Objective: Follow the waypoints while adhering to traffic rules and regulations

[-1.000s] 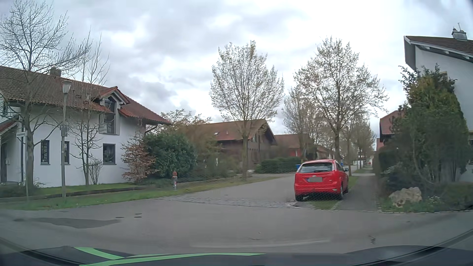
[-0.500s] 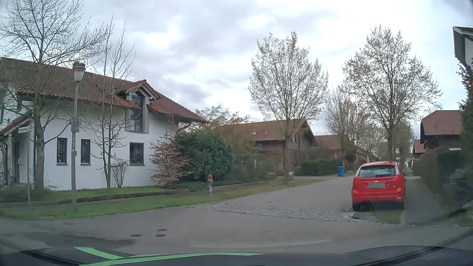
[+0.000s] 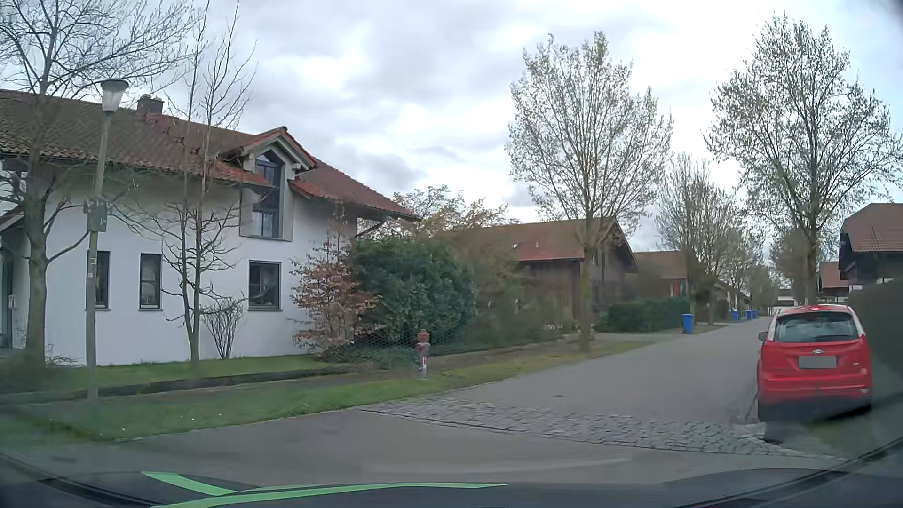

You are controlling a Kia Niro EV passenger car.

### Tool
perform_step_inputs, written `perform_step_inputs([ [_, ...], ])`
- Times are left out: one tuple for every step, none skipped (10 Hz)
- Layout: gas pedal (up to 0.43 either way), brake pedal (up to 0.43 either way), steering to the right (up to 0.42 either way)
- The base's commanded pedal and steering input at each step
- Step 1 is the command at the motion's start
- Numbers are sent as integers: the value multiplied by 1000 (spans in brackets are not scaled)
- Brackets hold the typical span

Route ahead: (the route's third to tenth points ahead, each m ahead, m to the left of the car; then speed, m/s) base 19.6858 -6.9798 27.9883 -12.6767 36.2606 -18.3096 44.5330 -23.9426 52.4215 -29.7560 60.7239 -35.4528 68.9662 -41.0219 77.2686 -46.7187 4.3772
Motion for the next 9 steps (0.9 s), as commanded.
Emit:
perform_step_inputs([
  [177,0,66],
  [177,0,105],
  [177,0,136],
  [177,0,158],
  [177,0,185],
  [177,0,203],
  [177,0,219],
  [177,0,228],
  [177,0,231],
])
